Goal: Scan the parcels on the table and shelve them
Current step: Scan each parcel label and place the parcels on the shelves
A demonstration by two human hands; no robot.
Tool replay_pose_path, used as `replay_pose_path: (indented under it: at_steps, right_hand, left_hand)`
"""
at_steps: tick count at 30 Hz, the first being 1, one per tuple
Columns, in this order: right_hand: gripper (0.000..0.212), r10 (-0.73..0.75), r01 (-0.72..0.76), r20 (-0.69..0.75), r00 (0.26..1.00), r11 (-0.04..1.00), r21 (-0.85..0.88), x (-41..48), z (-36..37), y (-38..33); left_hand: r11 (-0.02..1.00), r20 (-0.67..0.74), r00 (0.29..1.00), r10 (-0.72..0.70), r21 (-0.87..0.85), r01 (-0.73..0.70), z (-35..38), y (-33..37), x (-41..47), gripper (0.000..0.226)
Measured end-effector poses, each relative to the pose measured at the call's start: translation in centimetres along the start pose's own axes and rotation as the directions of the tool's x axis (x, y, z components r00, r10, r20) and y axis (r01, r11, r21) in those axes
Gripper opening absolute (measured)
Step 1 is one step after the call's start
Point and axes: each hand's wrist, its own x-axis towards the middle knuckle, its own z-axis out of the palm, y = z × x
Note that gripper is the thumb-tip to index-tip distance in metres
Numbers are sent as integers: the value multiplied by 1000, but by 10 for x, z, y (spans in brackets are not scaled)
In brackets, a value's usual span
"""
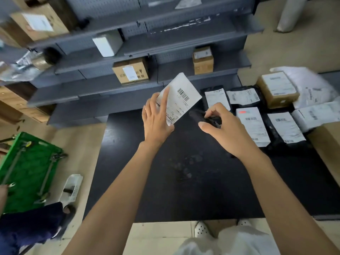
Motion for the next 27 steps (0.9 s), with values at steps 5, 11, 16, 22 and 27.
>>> replay_pose_path:
  at_steps: [5,11,16,22,27]
  right_hand:
    - [20,-70,73,-51,996,996,53,3,-5,-26]
    - [19,-53,54,-23,998,998,39,1,-2,-27]
    - [18,-62,62,-31,998,998,18,0,-4,-30]
    - [18,-67,68,-44,997,998,12,-4,-7,-28]
    - [20,-10,14,-84,996,999,42,-15,-13,-16]
  left_hand:
    - [997,-28,999,27,73,-25,-32,-10,15,123]
    - [991,5,999,50,121,-51,-42,-15,15,127]
    - [992,10,999,48,112,-49,-44,-14,15,126]
    - [996,-6,999,53,76,-53,-42,-11,13,124]
    - [994,3,995,102,49,-102,-31,1,11,125]
